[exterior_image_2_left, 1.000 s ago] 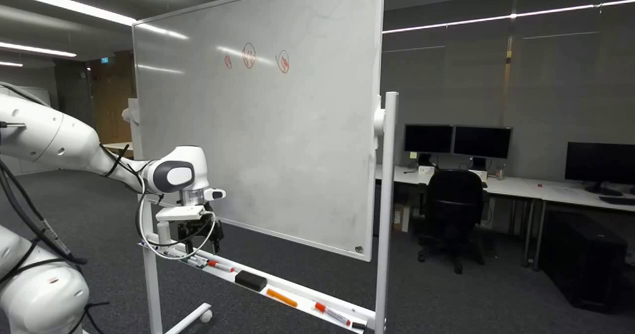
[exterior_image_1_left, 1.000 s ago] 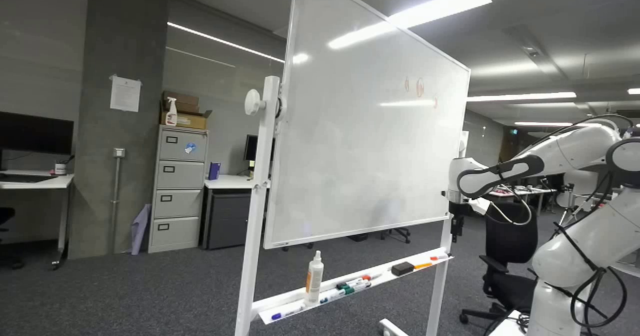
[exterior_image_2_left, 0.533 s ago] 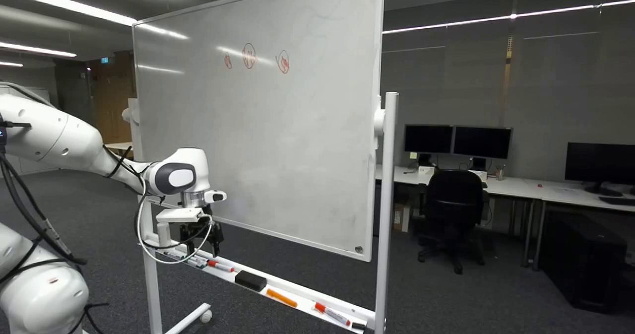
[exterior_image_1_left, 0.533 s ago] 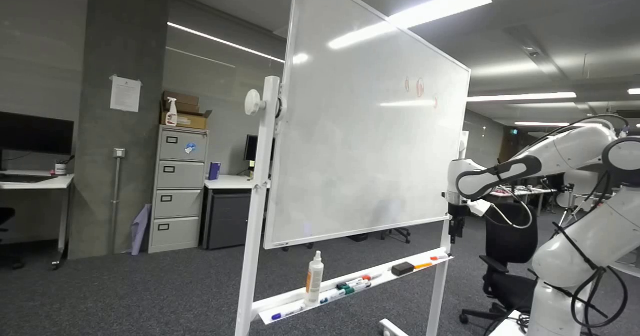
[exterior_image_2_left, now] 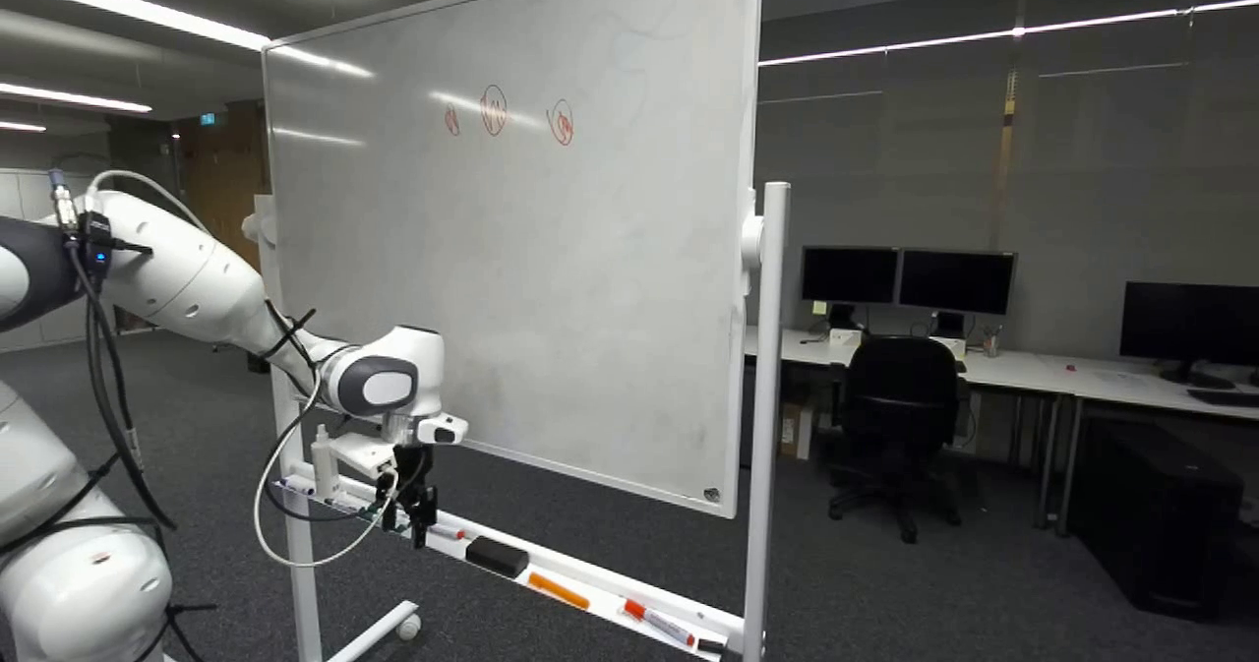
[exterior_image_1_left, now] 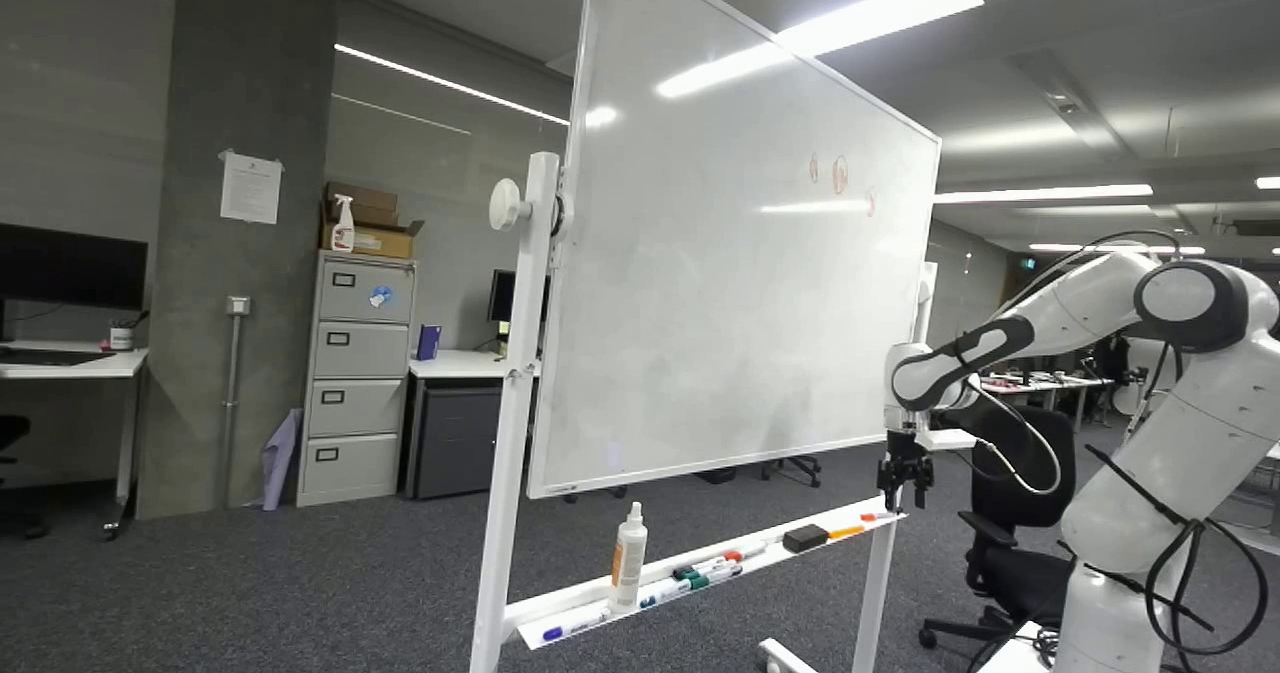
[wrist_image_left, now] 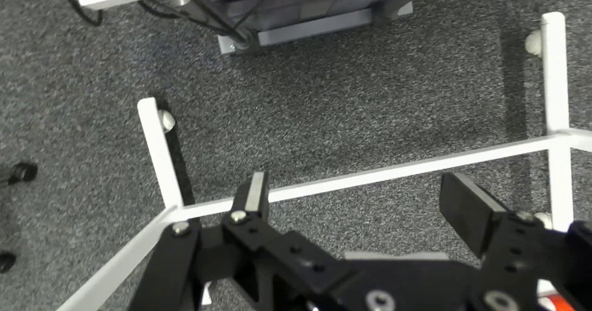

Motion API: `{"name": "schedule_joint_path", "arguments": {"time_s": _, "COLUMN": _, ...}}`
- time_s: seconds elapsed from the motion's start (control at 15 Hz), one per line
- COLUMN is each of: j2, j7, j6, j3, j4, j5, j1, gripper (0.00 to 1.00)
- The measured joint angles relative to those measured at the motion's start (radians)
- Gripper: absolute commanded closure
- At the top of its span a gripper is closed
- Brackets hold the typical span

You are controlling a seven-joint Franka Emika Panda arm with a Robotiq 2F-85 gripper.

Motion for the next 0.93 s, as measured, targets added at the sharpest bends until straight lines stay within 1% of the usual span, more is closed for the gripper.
{"name": "schedule_joint_path", "arguments": {"time_s": 0.13, "j2": 0.056, "j7": 0.004, "j6": 0.004, "j3": -0.019, "j4": 0.013, "j5": 0.088, "j1": -0.002, "gripper": 0.0}}
{"name": "schedule_joint_path", "arguments": {"time_s": 0.27, "j2": 0.105, "j7": 0.013, "j6": 0.045, "j3": -0.034, "j4": 0.023, "j5": 0.171, "j1": -0.008, "gripper": 0.0}}
{"name": "schedule_joint_path", "arguments": {"time_s": 0.33, "j2": 0.126, "j7": 0.023, "j6": 0.085, "j3": -0.036, "j4": 0.024, "j5": 0.206, "j1": -0.014, "gripper": 0.0}}
{"name": "schedule_joint_path", "arguments": {"time_s": 0.47, "j2": 0.166, "j7": 0.066, "j6": 0.203, "j3": -0.034, "j4": 0.02, "j5": 0.253, "j1": -0.015, "gripper": 0.0}}
{"name": "schedule_joint_path", "arguments": {"time_s": 0.6, "j2": 0.201, "j7": 0.136, "j6": 0.362, "j3": -0.014, "j4": -0.001, "j5": 0.258, "j1": -0.014, "gripper": 0.0}}
{"name": "schedule_joint_path", "arguments": {"time_s": 0.73, "j2": 0.234, "j7": 0.24, "j6": 0.516, "j3": 0.021, "j4": -0.029, "j5": 0.252, "j1": -0.012, "gripper": 0.0}}
{"name": "schedule_joint_path", "arguments": {"time_s": 0.8, "j2": 0.252, "j7": 0.304, "j6": 0.575, "j3": 0.04, "j4": -0.039, "j5": 0.246, "j1": -0.012, "gripper": 0.0}}
{"name": "schedule_joint_path", "arguments": {"time_s": 0.93, "j2": 0.288, "j7": 0.424, "j6": 0.646, "j3": 0.07, "j4": -0.044, "j5": 0.236, "j1": -0.011, "gripper": 0.0}}
